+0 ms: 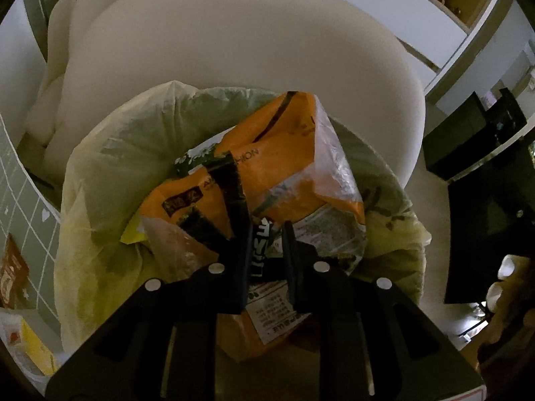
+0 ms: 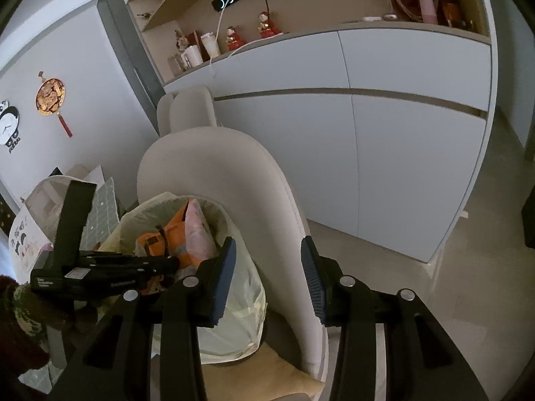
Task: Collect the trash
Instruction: 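Open both tools to drop the orange bag and black strap into the yellow bag, then move the left tool to the pink Kleenex tissue pack and grasp it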
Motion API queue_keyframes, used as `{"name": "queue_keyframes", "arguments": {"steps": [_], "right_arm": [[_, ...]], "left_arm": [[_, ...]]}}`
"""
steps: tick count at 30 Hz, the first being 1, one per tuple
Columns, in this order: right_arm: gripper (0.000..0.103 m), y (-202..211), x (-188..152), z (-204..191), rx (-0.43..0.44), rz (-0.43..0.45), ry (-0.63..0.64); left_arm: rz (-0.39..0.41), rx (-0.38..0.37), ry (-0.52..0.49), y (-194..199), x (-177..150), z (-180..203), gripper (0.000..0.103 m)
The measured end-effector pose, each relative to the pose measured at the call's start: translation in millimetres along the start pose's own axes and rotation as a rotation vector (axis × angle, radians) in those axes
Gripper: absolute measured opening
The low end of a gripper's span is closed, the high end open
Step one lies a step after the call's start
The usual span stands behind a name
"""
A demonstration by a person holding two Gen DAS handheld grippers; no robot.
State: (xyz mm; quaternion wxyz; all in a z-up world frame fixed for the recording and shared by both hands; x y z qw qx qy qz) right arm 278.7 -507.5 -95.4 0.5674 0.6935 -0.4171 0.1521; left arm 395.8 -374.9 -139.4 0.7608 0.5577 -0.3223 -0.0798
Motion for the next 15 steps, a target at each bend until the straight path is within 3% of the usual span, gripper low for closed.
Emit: {"name": "queue_keyframes", "arguments": {"steps": [1, 3, 5, 9, 15], "right_arm": [[0.038, -1, 0, 0, 0.002, -0.002, -0.003], [0.038, -4, 1, -1, 0.007, -0.004, -0.006], [0.038, -5, 0, -5, 0.011, -0.004, -0.001], [0.038, -8, -2, -12, 0.024, -0.010, 0.007], [0.038, -8, -3, -35, 0.053, -0.001, 0.015]], "left_arm": [[0.010, -0.017, 0.012, 3, 0, -1, 0.019], [0.016, -0.065, 0.037, 10, -4, -4, 0.035], [0.034, -0.126, 0.077, 23, -10, -5, 0.041], [0.076, -0.157, 0.096, 49, -22, -6, 0.042], [0.210, -0.177, 0.126, 117, -44, -24, 0.044]]}}
Point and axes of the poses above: each gripper's, at about its wrist camera, not at the fingertips, and y roughly against the way its jaws point, z to its right, x to its top, the point moved 6 cm from there along -y, roughly the way its jaws point
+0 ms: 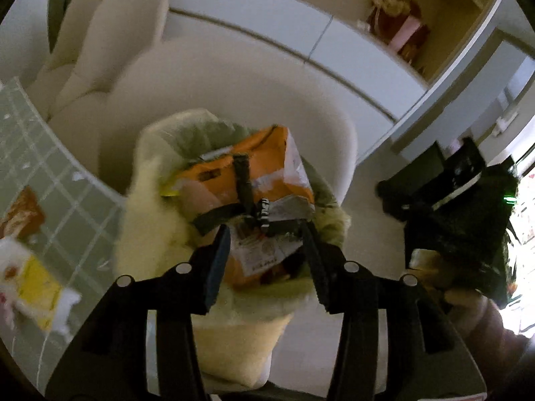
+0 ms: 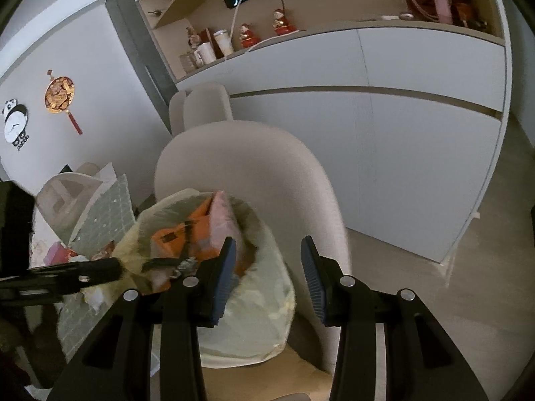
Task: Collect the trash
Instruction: 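Move the left tool to the pink Kleenex tissue pack and grasp it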
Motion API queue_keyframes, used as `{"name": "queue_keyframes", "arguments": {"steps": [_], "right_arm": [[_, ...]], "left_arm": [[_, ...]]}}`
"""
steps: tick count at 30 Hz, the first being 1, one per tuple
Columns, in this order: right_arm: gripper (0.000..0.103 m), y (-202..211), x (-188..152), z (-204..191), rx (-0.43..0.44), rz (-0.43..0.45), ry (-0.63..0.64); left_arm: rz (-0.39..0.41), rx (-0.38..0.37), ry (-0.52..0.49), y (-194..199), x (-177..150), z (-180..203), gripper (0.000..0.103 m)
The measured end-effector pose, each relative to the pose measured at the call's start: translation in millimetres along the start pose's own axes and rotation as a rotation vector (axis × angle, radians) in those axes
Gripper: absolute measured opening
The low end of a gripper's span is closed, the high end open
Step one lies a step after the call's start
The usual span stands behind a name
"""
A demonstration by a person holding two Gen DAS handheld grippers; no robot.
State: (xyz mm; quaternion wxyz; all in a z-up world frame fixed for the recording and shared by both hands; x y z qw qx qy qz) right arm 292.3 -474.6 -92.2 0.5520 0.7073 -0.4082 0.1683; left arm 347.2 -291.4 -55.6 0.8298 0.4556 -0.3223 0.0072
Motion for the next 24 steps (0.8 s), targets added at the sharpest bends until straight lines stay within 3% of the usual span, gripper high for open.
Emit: {"name": "queue_keyframes", "arguments": {"steps": [6, 14, 20, 24], "right_arm": [[0.038, 2, -4, -46, 0.055, 0.008, 0.047], [0.038, 1, -17, -122, 0.134, -0.008, 0.129], [0.039, 7, -31, -189, 0.195, -0.003, 0.224], [0.048, 12, -42, -232, 0.270, -0.004, 0.252]], "left_arm": [[0.133, 0.111, 0.062, 66, -15, -45, 0.047], [0.209, 0.344, 0.272, 162, -91, -166, 0.047], [0.266, 0.462, 0.405, 232, -153, -238, 0.049], [0.284, 0.508, 0.462, 263, -182, -275, 0.050]]}}
Point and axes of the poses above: each gripper's, at about its wrist camera, not at the fingertips, and y roughly against the way its jaws point, z to its right, x to its top, the point moved 6 cm from there along -y, roughly the way its jaws point
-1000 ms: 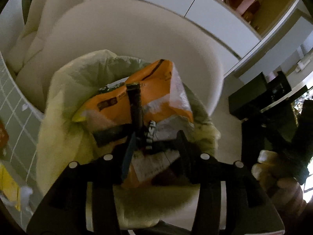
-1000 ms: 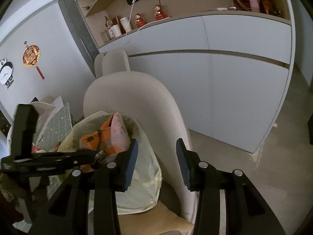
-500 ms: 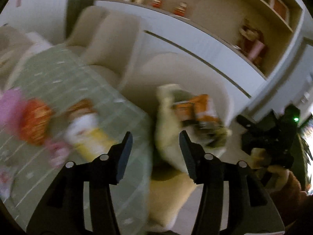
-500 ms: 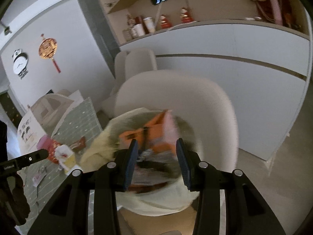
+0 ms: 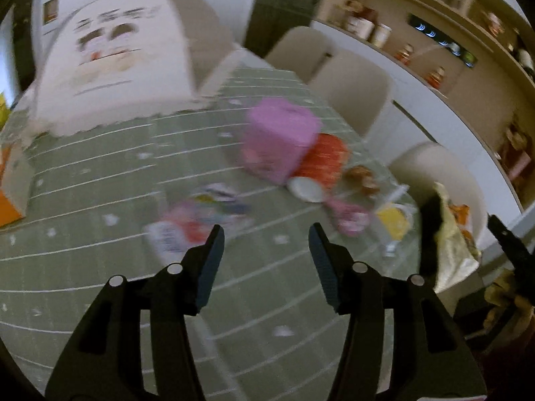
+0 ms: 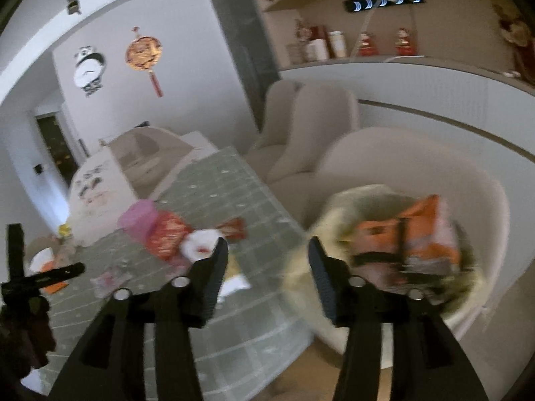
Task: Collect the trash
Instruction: 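Move the left tool to the pink Kleenex tissue pack and grasp it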
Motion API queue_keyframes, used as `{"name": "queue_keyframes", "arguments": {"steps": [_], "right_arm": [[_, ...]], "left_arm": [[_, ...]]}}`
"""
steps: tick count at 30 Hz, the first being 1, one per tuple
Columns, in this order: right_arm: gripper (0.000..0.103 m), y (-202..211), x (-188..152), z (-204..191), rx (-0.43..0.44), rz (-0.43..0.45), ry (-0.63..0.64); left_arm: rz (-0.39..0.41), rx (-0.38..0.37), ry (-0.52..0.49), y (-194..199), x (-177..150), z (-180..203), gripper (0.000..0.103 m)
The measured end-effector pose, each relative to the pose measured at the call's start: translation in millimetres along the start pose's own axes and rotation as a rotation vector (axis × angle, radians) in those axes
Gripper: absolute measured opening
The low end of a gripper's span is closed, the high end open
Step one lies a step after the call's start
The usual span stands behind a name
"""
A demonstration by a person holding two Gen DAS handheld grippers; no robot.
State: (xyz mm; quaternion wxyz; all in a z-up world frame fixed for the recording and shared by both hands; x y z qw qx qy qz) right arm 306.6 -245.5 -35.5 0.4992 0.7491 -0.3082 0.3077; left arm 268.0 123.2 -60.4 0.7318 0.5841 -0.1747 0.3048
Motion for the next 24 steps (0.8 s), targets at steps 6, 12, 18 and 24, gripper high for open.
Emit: {"name": "queue_keyframes", "arguments": {"steps": [6, 12, 18, 24], "right_arm": [[0.049, -5, -12, -59, 0.017, -0.058, 0.070], [0.049, -2, -34, -93, 0.012, -0.120, 0.141], [0.049, 4, -55, -98, -0.044, -0.168, 0.143], [0.049, 5, -70, -94, -0.054, -0.211, 0.129]], "left_arm": [[-0.010, -0.001, 0.062, -2, -1, -59, 0.050], [-0.026, -0.045, -0.081, -38, 7, -66, 0.051], [-0.090, -0.053, -0.114, -83, 12, -72, 0.051], [-0.158, -0.108, -0.121, -91, -11, -62, 0.050]]}}
Point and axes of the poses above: each gripper's, at about its wrist camera, not at the fingertips, and y roughly against the way its jaws point, z to its right, x to its top, the point moved 6 cm from there along -y, roughly the way its jaws point
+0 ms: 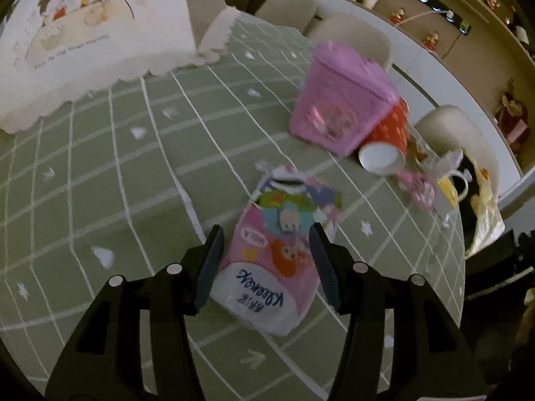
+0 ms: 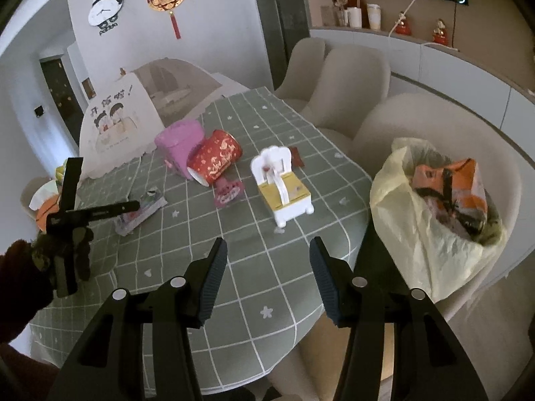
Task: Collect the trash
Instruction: 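Move the left tool to the pink Kleenex tissue pack and grasp it, then reach the right tool to the red paper cup while the left tool holds the tissue pack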
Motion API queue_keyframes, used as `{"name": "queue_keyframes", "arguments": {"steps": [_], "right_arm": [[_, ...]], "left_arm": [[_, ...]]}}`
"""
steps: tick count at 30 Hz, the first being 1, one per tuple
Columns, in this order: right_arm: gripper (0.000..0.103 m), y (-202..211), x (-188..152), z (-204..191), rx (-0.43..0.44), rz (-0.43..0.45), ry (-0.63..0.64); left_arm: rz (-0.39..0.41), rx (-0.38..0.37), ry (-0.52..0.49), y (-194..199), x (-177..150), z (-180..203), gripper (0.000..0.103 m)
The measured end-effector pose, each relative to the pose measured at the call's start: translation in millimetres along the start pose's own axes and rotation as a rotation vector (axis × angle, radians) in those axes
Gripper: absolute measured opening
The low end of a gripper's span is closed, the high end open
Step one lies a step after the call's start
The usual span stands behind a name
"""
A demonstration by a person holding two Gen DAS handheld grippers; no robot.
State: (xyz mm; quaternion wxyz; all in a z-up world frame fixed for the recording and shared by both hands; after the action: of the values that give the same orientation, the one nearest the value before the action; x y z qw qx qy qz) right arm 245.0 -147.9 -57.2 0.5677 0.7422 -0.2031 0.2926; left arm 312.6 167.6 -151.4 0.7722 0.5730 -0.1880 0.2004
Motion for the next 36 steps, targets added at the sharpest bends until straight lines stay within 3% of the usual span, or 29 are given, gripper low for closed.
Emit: {"name": "queue_keyframes", "arguments": {"steps": [4, 6, 8, 14, 21, 28, 36], "right_arm": [[0.049, -8, -2, -6, 0.013, -0.012, -0.002], [0.049, -12, -1, -12, 0.021, -0.018, 0.005], [0.049, -18, 2, -18, 0.028, -0.023, 0.019], [0.049, -38, 13, -31, 0.067, -0.037, 0.030], [0.049, -78, 50, -57, 0.131, -0.034, 0.082], [0.049, -143, 85, -86, 0.208, -0.048, -0.074], [0.048, -217, 104, -88, 0.087, -0.088, -0.198]], "left_arm": [[-0.003, 0.011, 0.007, 4, -12, 9, 0.045], [-0.009, 0.053, 0.021, 6, -16, 10, 0.020], [-0.020, 0.063, 0.046, 6, -20, 10, 0.008], [0.021, 0.000, 0.137, 39, -27, 21, 0.007], [0.092, -0.033, 0.195, 87, -27, 33, 0.007], [0.057, 0.009, 0.252, 91, -48, 30, 0.007], [0.050, 0.046, 0.296, 101, -62, 5, 0.007]]}}
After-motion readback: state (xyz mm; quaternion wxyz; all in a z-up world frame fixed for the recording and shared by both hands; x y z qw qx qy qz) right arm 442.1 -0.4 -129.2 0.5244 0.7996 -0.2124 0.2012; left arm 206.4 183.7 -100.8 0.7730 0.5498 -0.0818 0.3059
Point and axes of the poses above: each gripper's, at about its wrist camera, not at the fingertips, and y roughly against the way its jaws point, z to its right, x to its top, the point moved 6 cm from there along -y, roughly the way its jaws point
